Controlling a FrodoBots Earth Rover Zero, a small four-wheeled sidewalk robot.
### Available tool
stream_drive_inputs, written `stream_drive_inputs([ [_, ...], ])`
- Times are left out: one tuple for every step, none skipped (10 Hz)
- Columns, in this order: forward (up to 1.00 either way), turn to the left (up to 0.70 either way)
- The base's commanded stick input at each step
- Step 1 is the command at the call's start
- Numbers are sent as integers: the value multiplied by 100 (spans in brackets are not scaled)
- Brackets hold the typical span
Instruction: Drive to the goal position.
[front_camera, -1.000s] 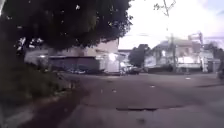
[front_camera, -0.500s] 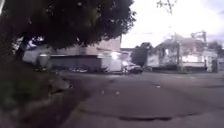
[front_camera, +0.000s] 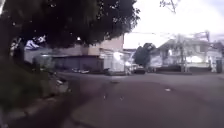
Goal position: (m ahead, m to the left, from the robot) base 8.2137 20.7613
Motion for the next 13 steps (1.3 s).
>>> stream_drive_inputs([
  [70, 0],
  [70, 0],
  [70, 0],
  [70, 0],
  [70, 0],
  [70, 0],
  [70, 0],
  [70, 0],
  [70, 0],
  [70, 0],
  [70, 0],
  [70, 0],
  [70, 0],
])
